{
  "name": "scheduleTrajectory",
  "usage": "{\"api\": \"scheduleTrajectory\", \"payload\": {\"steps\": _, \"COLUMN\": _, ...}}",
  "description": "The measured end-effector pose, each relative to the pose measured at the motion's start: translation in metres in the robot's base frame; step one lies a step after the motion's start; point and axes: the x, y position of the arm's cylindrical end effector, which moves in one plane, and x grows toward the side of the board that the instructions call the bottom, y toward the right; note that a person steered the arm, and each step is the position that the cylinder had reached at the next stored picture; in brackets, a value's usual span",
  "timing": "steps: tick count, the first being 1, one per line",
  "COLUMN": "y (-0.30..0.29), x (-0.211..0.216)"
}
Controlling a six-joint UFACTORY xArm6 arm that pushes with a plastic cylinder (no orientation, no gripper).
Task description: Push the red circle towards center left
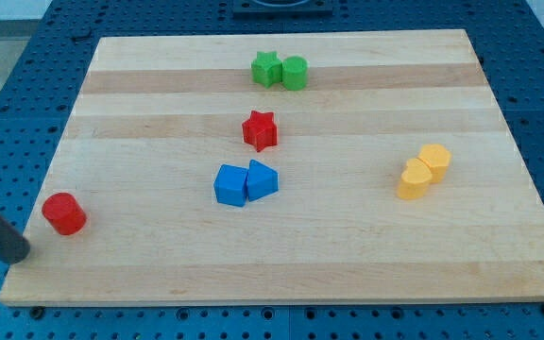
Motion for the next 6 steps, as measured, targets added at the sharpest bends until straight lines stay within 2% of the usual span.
{"api": "scheduleTrajectory", "payload": {"steps": 1, "y": 0.028, "x": -0.027}}
{"api": "scheduleTrajectory", "payload": {"steps": 3, "y": 0.072, "x": -0.043}}
{"api": "scheduleTrajectory", "payload": {"steps": 4, "y": 0.075, "x": -0.064}}
{"api": "scheduleTrajectory", "payload": {"steps": 6, "y": 0.042, "x": -0.073}}
